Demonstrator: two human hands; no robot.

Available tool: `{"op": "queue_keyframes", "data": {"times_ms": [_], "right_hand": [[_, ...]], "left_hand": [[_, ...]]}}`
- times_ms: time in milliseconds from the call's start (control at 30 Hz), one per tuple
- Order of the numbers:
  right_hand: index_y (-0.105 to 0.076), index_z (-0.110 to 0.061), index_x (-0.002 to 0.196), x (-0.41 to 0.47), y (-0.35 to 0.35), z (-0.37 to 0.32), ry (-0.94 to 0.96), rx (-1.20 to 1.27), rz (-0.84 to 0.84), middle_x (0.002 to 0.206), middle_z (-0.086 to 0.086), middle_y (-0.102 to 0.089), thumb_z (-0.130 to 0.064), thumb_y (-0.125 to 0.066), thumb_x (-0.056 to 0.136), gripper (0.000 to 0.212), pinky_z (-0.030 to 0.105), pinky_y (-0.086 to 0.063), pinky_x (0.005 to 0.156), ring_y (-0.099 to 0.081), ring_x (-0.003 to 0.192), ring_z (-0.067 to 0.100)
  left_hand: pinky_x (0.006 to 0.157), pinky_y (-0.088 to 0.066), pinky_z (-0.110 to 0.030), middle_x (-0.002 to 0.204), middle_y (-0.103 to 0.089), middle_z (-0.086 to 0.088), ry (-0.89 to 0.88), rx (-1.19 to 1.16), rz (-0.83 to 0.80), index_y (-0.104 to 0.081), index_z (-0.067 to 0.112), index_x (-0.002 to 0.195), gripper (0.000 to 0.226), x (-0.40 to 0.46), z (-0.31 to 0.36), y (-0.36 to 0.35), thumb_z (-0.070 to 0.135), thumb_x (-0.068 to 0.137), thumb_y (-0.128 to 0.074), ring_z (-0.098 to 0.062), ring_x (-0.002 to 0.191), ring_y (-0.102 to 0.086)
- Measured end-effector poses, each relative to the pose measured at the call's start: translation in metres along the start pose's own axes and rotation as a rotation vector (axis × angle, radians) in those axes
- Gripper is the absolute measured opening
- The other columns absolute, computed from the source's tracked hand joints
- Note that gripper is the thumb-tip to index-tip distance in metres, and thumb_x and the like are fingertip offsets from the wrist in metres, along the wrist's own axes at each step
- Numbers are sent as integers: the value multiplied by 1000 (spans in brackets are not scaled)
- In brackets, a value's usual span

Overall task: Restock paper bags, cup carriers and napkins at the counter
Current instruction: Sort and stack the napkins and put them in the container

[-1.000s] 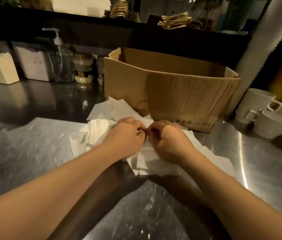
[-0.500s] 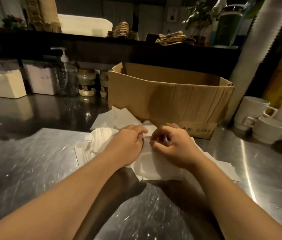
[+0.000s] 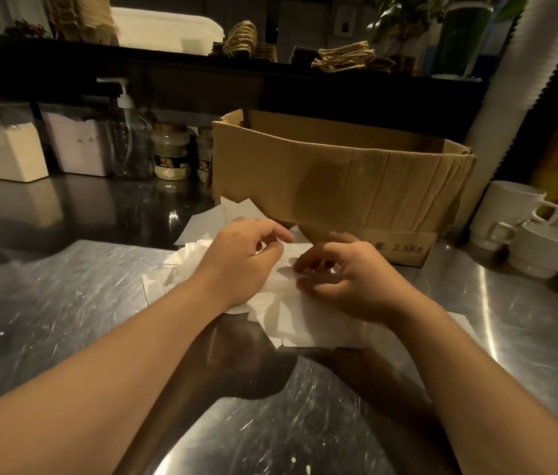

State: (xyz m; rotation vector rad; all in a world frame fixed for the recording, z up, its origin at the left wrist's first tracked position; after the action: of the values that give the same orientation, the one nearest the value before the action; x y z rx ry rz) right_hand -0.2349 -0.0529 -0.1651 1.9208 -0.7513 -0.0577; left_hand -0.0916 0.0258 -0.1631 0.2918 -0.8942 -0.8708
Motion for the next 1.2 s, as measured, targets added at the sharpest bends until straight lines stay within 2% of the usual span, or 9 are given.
{"op": "queue_keyframes", "data": {"times_ms": [100,233,467,567,667,933,1033,1100,1200], "right_hand": [[-76,-38,107,1,0,1,10,23,21,102,-14,-61,-31,-72,92,18,27,-56,87,-57,94,1],[-77,-35,109,2,0,3,20,24,43,99,-15,-61,-23,-68,96,20,11,-48,77,-56,93,-2],[-78,-33,102,2,5,3,53,78,150,90,-22,-60,-26,-72,93,13,6,-43,69,-57,89,-5],[-78,-32,96,2,12,2,65,60,234,89,-21,-60,-26,-70,94,10,12,-45,72,-57,90,0],[-74,-32,91,0,18,5,41,130,313,89,-17,-63,-24,-67,95,11,23,-50,77,-57,90,2],[-72,-30,97,-3,21,5,24,285,359,93,-16,-67,-34,-69,94,6,35,-58,79,-62,90,4],[-72,-30,106,-4,18,3,38,286,313,99,-15,-68,-40,-78,85,24,37,-60,80,-64,93,7],[-71,-32,110,-5,15,0,40,245,280,103,-13,-68,-42,-80,82,31,37,-61,81,-64,95,8],[-72,-32,106,-4,16,-4,64,293,284,99,-15,-70,-30,-76,89,18,39,-60,83,-65,95,8]], "left_hand": [[76,-48,-25,90,-65,14,22,-54,-77,-75,34,99,21,-1,-2,-6,18,100,-62,-8,86,-58],[73,-50,-22,88,-70,16,54,-107,-130,-79,29,95,20,-2,-3,-11,20,100,-61,-4,83,-60],[73,-43,-20,89,-66,19,-24,-97,-163,-76,31,91,10,-3,5,-9,28,95,-67,0,88,-56],[73,-41,-14,95,-64,20,-89,-77,-158,-72,37,94,14,-4,8,-5,41,81,-68,-2,93,-56],[75,-40,-21,91,-62,22,-127,-53,-103,-73,35,92,19,-3,8,-2,41,74,-69,-7,93,-55],[76,-52,-38,85,-71,4,-46,-154,-35,-79,19,96,23,-1,2,-1,35,84,-66,-16,85,-62],[73,-57,-45,84,-75,-1,21,-256,-22,-78,29,94,8,-1,-1,1,27,92,-71,-23,79,-67],[78,-57,-50,85,-75,-1,31,-299,-18,-76,38,91,8,-1,0,1,35,88,-69,-27,82,-68],[80,-53,-58,90,-72,-14,29,-437,-58,-77,35,92,26,-1,4,-2,56,85,-65,-41,87,-65]]}}
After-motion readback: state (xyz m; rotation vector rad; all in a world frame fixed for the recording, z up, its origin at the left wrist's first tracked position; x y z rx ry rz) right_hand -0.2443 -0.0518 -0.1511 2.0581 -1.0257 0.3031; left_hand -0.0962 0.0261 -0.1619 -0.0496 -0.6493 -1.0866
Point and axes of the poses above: each hand's wrist, its own x-axis towards the middle knuckle, its own y-axis out of the back of the hand, z = x × y, the point moved 8 cm from there along x, towards the middle knuckle
